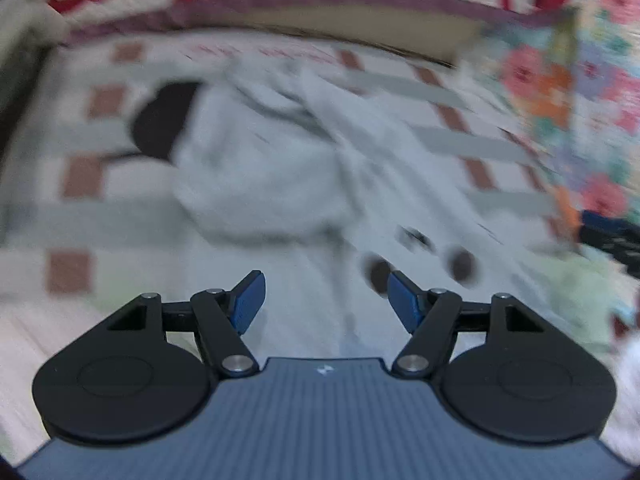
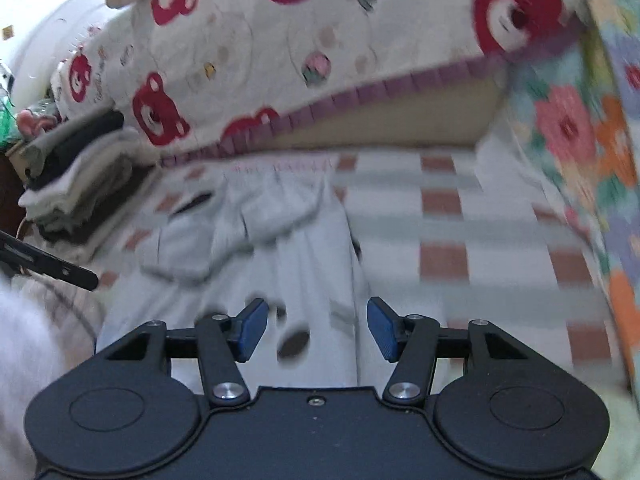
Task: Fold clothes
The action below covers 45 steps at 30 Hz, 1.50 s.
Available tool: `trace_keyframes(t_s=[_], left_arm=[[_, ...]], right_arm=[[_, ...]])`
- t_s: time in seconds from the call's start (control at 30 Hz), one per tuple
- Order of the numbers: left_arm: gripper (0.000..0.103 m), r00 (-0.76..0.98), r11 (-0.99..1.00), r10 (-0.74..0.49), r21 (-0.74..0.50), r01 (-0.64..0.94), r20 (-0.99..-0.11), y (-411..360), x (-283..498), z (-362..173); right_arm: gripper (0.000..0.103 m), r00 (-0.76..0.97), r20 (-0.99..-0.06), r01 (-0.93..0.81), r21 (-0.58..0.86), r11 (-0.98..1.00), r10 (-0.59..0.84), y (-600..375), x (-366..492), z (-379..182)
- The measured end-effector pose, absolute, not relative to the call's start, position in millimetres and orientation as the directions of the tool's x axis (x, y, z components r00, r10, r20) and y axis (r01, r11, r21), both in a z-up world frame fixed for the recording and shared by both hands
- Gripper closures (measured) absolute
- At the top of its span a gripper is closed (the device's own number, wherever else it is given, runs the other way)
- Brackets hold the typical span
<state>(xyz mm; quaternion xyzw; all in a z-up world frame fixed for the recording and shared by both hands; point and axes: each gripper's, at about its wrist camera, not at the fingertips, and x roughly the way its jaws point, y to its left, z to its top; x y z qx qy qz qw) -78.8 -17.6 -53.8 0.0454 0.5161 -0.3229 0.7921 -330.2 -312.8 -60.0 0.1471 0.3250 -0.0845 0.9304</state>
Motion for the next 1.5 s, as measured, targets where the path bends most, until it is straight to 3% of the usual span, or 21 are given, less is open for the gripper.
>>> trace_keyframes(t_s=[0.13,0.23,0.3,0.37,0.47,0.57,0.67,0.73,0.77,0.87,1.0,1.13,1.17,1.2,1.33,1.43,1.5], left_arm=[[0.035,0.293,0.826,-0.401,-0.204,0.525,-0.868,-31,-28,-69],[0.035,0.336,0.845,-0.37,-0.164,0.508,-0.866,-44,11,-71],[0.035,0.339,0.851,-0.393,-0.198,0.487,-0.855,-49,36,-75],[0.035,0.348,0.871,-0.39,-0.22,0.438,-0.852,-50,56,-86],[0.035,0.373,0.905,-0.353,-0.212,0.368,-0.858,-46,72,-109],[0.035,0.327,0.905,-0.39,-0.292,0.31,-0.861,-27,67,-139],[0.035,0.229,0.869,-0.487,-0.44,0.228,-0.843,-6,72,-165],[0.035,0.219,0.86,-0.507,-0.473,0.19,-0.834,0,78,-172],[0.035,0.217,0.858,-0.511,-0.479,0.184,-0.832,0,80,-174],[0.035,0.206,0.852,-0.52,-0.487,0.19,-0.829,-3,82,-179],[0.035,0.209,0.872,-0.483,-0.446,0.201,-0.85,-10,79,-184],[0.035,0.214,0.873,-0.48,-0.436,0.219,-0.851,-15,81,-186],[0.035,0.21,0.868,-0.487,-0.444,0.221,-0.847,-16,82,-186],[0.035,0.201,0.862,-0.498,-0.457,0.218,-0.843,-17,83,-188],[0.034,0.209,0.864,-0.497,-0.46,0.206,-0.842,-19,83,-189],[0.034,0.258,0.866,-0.497,-0.451,0.217,-0.829,-20,80,-181],[0.034,0.303,0.864,-0.503,-0.455,0.217,-0.81,-17,77,-172]], right_arm=[[0.042,0.776,-0.627,0.164,0.296,0.941,0.062,-315,-246,-50],[0.042,0.729,-0.646,0.119,0.443,0.889,0.225,-322,-169,-32],[0.042,0.638,-0.688,0.116,0.53,0.84,0.346,-326,-105,-22],[0.041,0.5,-0.762,0.098,0.521,0.848,0.411,-321,-45,-23],[0.04,0.383,-0.905,0.079,0.233,0.969,0.187,-303,24,-38],[0.041,0.385,-0.919,0.001,0.098,0.995,0.09,-291,71,-60],[0.043,0.408,-0.907,-0.021,0.107,0.994,0.106,-290,98,-83],[0.049,0.388,-0.912,-0.033,0.132,0.991,0.134,-291,106,-95],[0.053,0.387,-0.912,-0.028,0.137,0.99,0.137,-293,109,-100],[0.053,0.386,-0.912,-0.011,0.148,0.989,0.141,-300,118,-114],[0.046,0.385,-0.911,0.013,0.162,0.987,0.145,-308,130,-132],[0.046,0.385,-0.911,0.036,0.177,0.984,0.15,-317,143,-150],[0.065,0.4,-0.9,0.075,0.219,0.973,0.171,-319,142,-153],[0.099,0.419,-0.887,0.118,0.267,0.956,0.195,-320,142,-157],[0.098,0.613,-0.772,0.157,0.33,0.931,0.17,-325,107,-136],[0.098,0.728,-0.684,0.247,0.308,0.919,0.034,-351,61,-104],[0.098,0.78,-0.613,0.321,0.222,0.921,-0.125,-367,20,-74]])
